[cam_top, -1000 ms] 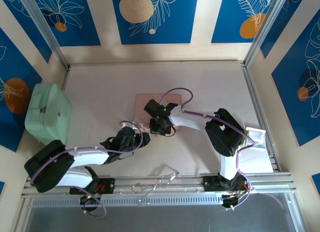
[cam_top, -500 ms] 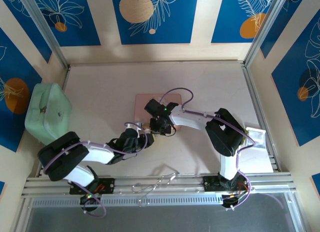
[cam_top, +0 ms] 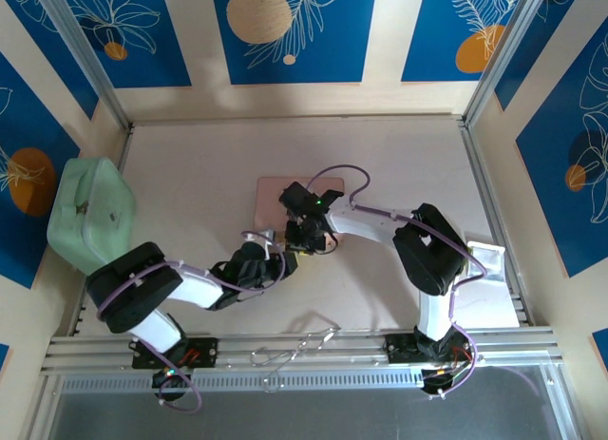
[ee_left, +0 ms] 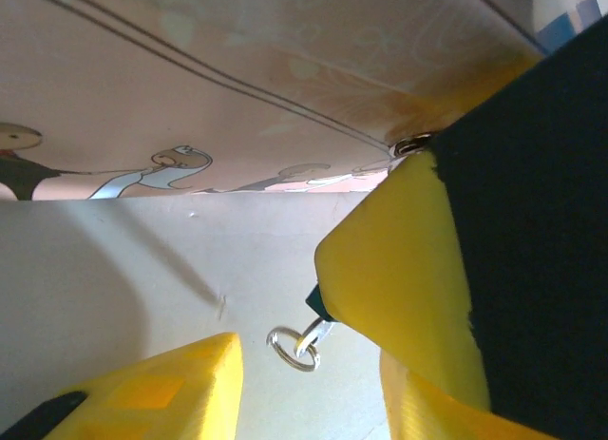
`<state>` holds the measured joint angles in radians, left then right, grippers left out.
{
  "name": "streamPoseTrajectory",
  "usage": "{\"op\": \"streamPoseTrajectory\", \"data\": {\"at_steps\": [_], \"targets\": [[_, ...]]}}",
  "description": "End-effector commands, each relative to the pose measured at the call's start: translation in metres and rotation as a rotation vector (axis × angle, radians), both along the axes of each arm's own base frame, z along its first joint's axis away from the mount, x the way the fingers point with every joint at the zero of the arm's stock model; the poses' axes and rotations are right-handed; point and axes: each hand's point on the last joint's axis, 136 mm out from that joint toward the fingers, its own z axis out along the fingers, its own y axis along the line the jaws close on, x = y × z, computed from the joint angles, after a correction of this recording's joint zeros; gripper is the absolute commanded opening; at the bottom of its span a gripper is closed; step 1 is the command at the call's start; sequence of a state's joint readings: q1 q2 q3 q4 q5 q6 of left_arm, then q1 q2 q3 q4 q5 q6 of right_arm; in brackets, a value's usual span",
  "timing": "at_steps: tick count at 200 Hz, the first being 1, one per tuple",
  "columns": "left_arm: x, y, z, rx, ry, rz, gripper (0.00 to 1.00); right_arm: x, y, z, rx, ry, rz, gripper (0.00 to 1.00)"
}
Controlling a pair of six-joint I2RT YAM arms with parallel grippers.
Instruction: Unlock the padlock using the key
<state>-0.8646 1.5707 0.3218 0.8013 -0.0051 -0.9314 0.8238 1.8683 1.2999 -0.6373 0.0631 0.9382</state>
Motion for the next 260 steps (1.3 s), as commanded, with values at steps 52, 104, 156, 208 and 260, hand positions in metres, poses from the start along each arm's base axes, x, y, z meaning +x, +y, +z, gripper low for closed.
{"op": "streamPoseTrajectory", "data": {"at_steps": [52, 104, 156, 208, 260], "targets": [[0.004, -0.013, 0.009, -0.026, -0.054, -0.038, 0.25, -0.035, 0.003, -0.012, 0.063, 0.217, 0.017, 0.13], [0.005, -0.019, 0.009, -0.032, -0.047, -0.056, 0.18, -0.036, 0.004, -0.014, 0.065, 0.219, 0.011, 0.14], [0.005, -0.015, 0.007, -0.013, -0.036, -0.039, 0.05, -0.034, -0.003, -0.014, 0.036, 0.172, -0.007, 0.25], [0.005, -0.014, 0.005, -0.015, -0.026, -0.031, 0.0, -0.015, -0.018, 0.022, 0.049, -0.104, -0.059, 0.55], [0.002, -0.019, 0.013, -0.1, -0.012, -0.035, 0.0, -0.016, -0.046, 0.062, 0.085, -0.462, -0.209, 0.59]]}}
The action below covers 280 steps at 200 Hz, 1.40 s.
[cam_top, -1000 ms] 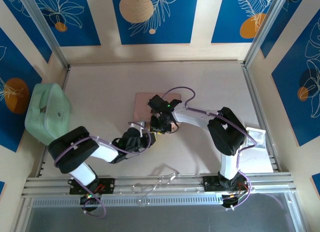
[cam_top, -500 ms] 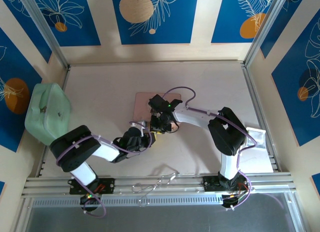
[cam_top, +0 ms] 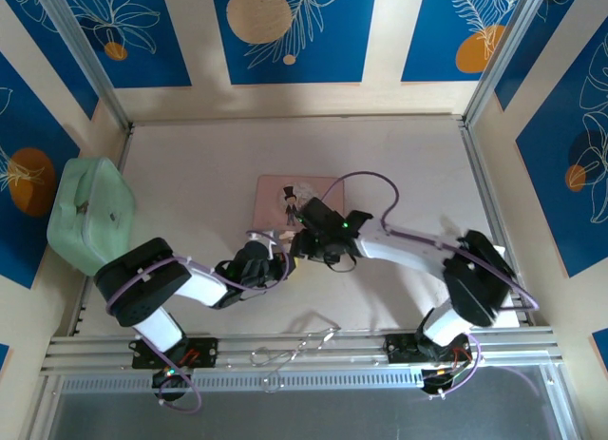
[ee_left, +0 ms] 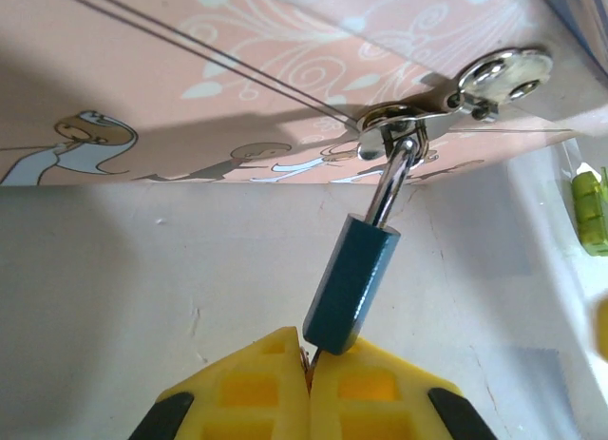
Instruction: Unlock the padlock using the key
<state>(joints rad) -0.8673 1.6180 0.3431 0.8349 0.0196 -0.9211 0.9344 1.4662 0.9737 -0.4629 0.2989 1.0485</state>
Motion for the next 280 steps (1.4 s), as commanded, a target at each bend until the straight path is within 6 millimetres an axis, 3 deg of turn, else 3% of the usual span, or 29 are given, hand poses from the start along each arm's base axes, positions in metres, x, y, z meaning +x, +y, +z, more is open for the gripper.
{"op": "streamPoseTrajectory", "data": {"at_steps": [1, 25, 57, 101, 132, 156, 180, 280], "targets": [[0.001, -0.01, 0.016, -0.095, -0.009, -0.007, 0.0, 0.014, -0.014, 0.014, 0.025, -0.178, -0.13, 0.59], [-0.003, -0.014, 0.023, -0.169, 0.002, -0.015, 0.0, 0.018, -0.01, 0.016, 0.148, -0.291, -0.099, 0.64], [-0.006, -0.016, 0.032, -0.216, -0.001, -0.027, 0.0, 0.02, 0.005, 0.018, 0.441, -0.22, -0.011, 0.6], [-0.009, -0.018, 0.037, -0.254, 0.005, -0.041, 0.0, 0.019, 0.021, 0.021, 0.536, -0.202, 0.096, 0.57], [-0.009, -0.021, 0.037, -0.297, 0.017, -0.042, 0.0, 0.021, 0.021, 0.002, 0.519, -0.153, 0.067, 0.55], [-0.009, -0.021, 0.036, -0.311, 0.022, -0.035, 0.0, 0.021, 0.009, -0.019, 0.45, -0.094, -0.016, 0.55], [-0.009, -0.019, 0.037, -0.315, 0.021, -0.03, 0.0, 0.019, -0.002, -0.028, 0.398, -0.079, -0.072, 0.56], [-0.01, -0.017, 0.017, -0.401, 0.169, 0.048, 0.0, 0.021, 0.013, -0.035, 0.453, -0.051, -0.045, 0.58]]}}
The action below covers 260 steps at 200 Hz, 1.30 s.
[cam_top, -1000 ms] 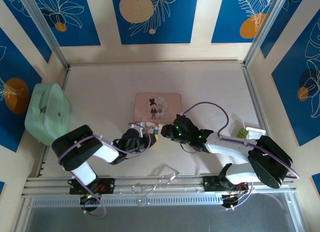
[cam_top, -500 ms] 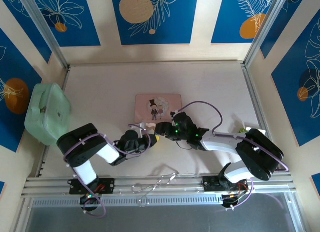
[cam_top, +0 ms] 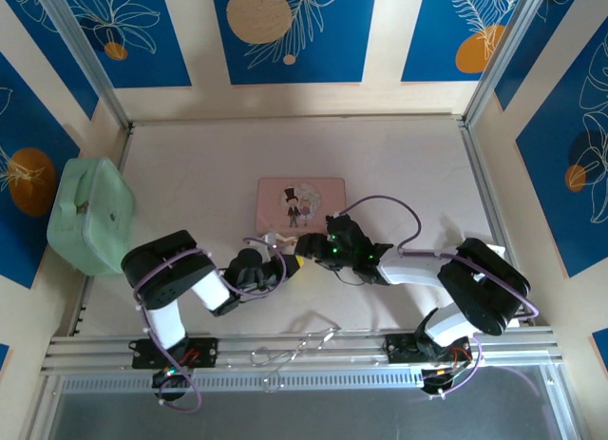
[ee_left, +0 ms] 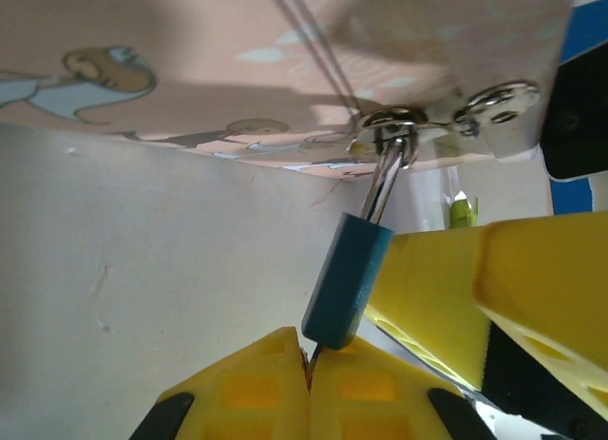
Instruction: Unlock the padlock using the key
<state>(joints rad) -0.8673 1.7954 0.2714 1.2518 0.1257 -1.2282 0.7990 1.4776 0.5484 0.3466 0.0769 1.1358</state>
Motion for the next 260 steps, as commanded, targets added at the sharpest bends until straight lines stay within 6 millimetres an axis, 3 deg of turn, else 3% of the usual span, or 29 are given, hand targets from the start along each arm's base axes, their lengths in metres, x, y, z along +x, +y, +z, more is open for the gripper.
{"op": "streamPoseTrajectory", "data": {"at_steps": [1, 71, 107, 199, 260], "targets": [[0.0, -0.002, 0.01, -0.09, 0.013, 0.018, 0.0, -0.002, 0.005, 0.0, 0.029, 0.011, 0.012, 0.58], [0.002, -0.001, 0.019, -0.112, 0.008, 0.029, 0.0, 0.003, 0.007, -0.009, -0.021, 0.043, 0.027, 0.55], [0.001, -0.001, 0.019, -0.089, 0.002, 0.023, 0.0, 0.002, 0.004, -0.017, -0.129, 0.1, 0.028, 0.49], [0.0, -0.003, 0.018, -0.055, -0.012, 0.002, 0.0, -0.007, 0.012, -0.019, -0.331, 0.159, 0.08, 0.48], [0.001, -0.004, 0.018, -0.049, -0.016, -0.003, 0.0, -0.008, 0.013, -0.022, -0.386, 0.178, 0.085, 0.31]]}}
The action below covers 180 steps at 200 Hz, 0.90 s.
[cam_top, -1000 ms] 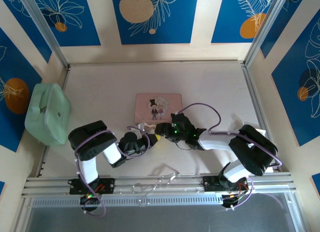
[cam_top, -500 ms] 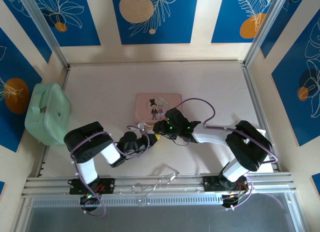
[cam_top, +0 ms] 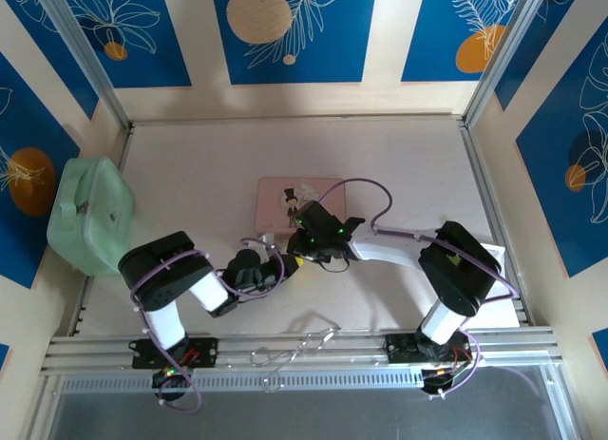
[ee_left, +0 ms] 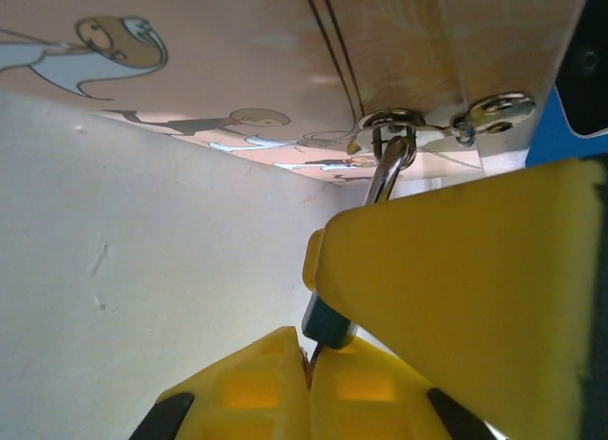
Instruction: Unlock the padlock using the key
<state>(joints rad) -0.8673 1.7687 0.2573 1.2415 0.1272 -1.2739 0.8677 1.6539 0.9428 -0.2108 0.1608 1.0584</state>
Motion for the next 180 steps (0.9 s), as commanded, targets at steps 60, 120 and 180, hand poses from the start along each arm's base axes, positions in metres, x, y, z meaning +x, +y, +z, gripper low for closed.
{"op": "streamPoseTrajectory", "data": {"at_steps": [60, 120, 180], "targets": [[0.003, -0.001, 0.025, -0.05, -0.097, 0.004, 0.53, -0.009, -0.008, -0.013, -0.104, 0.068, 0.017, 0.17], [-0.005, 0.01, 0.048, 0.042, -0.246, 0.021, 0.67, -0.011, -0.004, -0.014, -0.106, 0.107, 0.031, 0.14], [-0.011, 0.029, 0.043, 0.337, -0.319, 0.054, 0.34, -0.014, 0.002, -0.016, -0.057, 0.184, 0.041, 0.13]]}}
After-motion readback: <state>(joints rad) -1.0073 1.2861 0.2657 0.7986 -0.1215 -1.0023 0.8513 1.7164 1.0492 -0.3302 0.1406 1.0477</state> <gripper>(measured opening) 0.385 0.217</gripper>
